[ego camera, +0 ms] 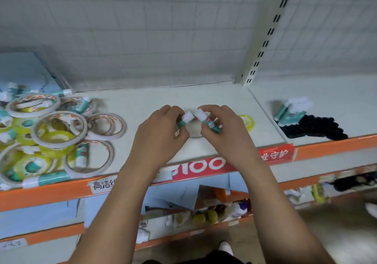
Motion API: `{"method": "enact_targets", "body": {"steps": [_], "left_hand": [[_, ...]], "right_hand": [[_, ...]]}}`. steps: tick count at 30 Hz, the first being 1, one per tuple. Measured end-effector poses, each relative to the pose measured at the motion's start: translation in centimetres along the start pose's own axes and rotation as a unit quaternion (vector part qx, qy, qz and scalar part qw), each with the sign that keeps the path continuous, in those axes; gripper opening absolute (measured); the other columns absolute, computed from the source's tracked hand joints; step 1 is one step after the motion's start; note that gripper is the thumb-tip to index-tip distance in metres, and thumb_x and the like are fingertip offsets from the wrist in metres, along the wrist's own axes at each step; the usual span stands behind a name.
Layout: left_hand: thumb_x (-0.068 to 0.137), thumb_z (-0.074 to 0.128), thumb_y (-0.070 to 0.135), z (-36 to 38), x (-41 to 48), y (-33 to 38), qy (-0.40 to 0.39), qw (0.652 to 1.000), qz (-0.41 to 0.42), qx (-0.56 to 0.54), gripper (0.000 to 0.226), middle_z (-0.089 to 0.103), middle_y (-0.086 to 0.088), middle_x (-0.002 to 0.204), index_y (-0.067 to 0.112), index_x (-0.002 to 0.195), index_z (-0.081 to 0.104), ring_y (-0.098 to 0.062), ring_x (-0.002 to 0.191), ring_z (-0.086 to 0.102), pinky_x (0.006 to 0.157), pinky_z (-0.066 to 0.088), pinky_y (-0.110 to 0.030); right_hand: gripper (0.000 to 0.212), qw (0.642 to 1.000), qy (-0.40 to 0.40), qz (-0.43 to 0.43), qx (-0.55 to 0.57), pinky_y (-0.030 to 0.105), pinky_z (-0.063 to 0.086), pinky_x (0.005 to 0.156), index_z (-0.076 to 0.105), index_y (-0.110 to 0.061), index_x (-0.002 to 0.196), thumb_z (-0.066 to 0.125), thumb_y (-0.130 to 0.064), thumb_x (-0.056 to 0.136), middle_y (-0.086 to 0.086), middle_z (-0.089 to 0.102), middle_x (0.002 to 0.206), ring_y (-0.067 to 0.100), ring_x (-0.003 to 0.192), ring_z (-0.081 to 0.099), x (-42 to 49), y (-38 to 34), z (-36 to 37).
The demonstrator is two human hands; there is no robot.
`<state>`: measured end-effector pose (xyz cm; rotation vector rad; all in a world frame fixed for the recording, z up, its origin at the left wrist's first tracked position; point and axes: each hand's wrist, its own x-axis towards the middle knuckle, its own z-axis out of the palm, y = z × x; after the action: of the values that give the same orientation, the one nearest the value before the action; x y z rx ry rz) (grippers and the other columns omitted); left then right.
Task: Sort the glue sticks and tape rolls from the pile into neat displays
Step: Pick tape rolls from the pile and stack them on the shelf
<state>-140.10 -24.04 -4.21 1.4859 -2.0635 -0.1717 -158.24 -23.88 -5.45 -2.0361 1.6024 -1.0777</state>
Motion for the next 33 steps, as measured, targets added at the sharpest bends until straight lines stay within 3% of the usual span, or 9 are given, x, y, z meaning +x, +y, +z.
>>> {"method": "enact_targets", "body": {"steps": [6, 10, 17, 29, 33], "left_hand": [[0.09, 0.057, 0.032, 5.0, 3.0, 6.5, -0.031, 0.999, 0.029, -0.018, 0.026, 0.06, 0.005, 0.103, 0.024, 0.114, 0.058, -0.017, 0.092, 0.057, 0.072, 0.05, -0.034], [0.086, 0.06, 0.026, 8.2, 4.6, 10.7, -0.062, 0.996, 0.053, -0.026, 0.029, 0.06, 0.002, 0.105, 0.021, 0.114, 0.059, -0.021, 0.096, 0.057, 0.074, 0.051, -0.039], [0.087, 0.058, 0.028, 13.5, 6.0, 16.5, -0.107, 0.991, 0.081, -0.006, 0.024, 0.058, 0.005, 0.1, 0.025, 0.111, 0.059, -0.019, 0.092, 0.057, 0.067, 0.047, -0.034], [0.09, 0.057, 0.028, 17.6, 7.2, 20.6, -0.158, 0.984, 0.072, 0.047, 0.031, 0.061, 0.006, 0.111, 0.03, 0.12, 0.062, -0.02, 0.104, 0.058, 0.071, 0.05, -0.034], [0.091, 0.056, 0.033, 18.1, 7.3, 21.1, -0.158, 0.984, 0.068, 0.051, 0.032, 0.06, 0.007, 0.115, 0.03, 0.123, 0.061, -0.019, 0.107, 0.057, 0.069, 0.047, -0.031]], "right_hand": [[0.037, 0.999, 0.026, 0.032, -0.01, 0.032, 0.051, 0.079, 0.058, -0.032, 0.124, 0.061, -0.022, 0.089, -0.007, 0.056, 0.099, 0.009, 0.089, 0.056, -1.1, 5.4, -6.3], [0.038, 0.998, 0.045, 0.043, -0.012, 0.027, 0.051, 0.08, 0.058, -0.032, 0.127, 0.062, -0.023, 0.09, -0.008, 0.057, 0.102, 0.004, 0.09, 0.057, -1.6, 9.0, -10.3], [0.038, 0.997, 0.052, 0.051, -0.026, 0.022, 0.049, 0.082, 0.058, -0.028, 0.128, 0.062, -0.023, 0.091, -0.007, 0.062, 0.106, 0.007, 0.094, 0.059, -2.6, 14.6, -15.4], [0.034, 0.998, 0.044, 0.055, -0.003, 0.028, 0.055, 0.082, 0.061, -0.028, 0.123, 0.065, -0.023, 0.09, -0.013, 0.065, 0.101, 0.003, 0.087, 0.062, -2.3, 20.1, -18.8], [0.029, 0.995, 0.053, 0.08, 0.033, 0.021, 0.054, 0.084, 0.062, -0.023, 0.118, 0.068, -0.02, 0.089, -0.018, 0.064, 0.098, -0.003, 0.09, 0.062, -2.2, 20.7, -18.9]]}}
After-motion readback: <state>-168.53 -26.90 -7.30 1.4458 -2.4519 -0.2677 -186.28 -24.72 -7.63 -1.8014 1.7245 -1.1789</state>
